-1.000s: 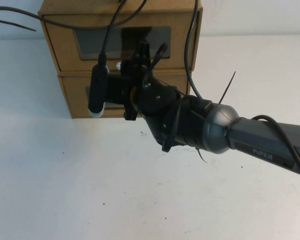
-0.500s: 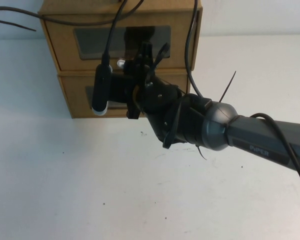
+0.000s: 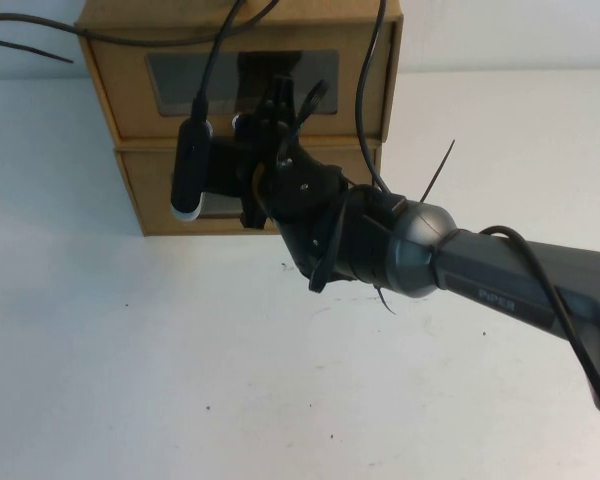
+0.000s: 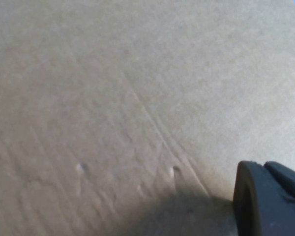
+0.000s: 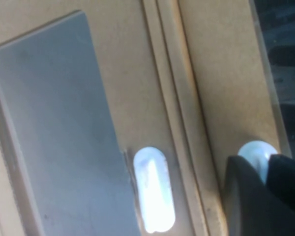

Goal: Open the shoe box
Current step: 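Pull the top drawer of the cardboard box fully open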

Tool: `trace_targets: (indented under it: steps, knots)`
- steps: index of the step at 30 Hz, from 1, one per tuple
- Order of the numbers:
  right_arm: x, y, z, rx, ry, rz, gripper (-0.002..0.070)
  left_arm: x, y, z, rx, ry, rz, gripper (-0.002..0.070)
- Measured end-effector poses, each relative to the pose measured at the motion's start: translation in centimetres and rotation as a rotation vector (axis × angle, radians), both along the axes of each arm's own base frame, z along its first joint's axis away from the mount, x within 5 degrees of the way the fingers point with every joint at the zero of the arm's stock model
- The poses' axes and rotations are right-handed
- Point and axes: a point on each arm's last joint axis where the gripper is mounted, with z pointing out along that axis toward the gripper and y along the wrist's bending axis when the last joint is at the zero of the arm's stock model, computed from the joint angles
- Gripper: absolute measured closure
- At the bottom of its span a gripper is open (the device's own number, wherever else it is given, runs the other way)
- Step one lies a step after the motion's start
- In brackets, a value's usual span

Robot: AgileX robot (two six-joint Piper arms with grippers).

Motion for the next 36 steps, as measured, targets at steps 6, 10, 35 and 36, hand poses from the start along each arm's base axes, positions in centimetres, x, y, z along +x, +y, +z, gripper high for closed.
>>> trace_targets:
  steps: [6,10,35,36]
  knots:
    - [0.0,0.0,0.1,0.0,-0.005,-0.009,0.0665,0.0,0.0,0.0,0.0,0.0,0.0,0.068]
    - [0.0,0.0,0.1,-0.003,-0.007,-0.012,0.0666,0.0,0.0,0.0,0.0,0.0,0.0,0.068]
    - [-3.1,0.1,1.1,-0.093,0.063,-0.087,0.067,-0.1,-0.2,0.0,-0.032,0.032,0.002,0.068]
    - [-3.4,0.0,1.2,-0.095,0.064,-0.087,0.0671,-0.1,-0.2,-0.1,-0.032,0.033,0.002,0.068]
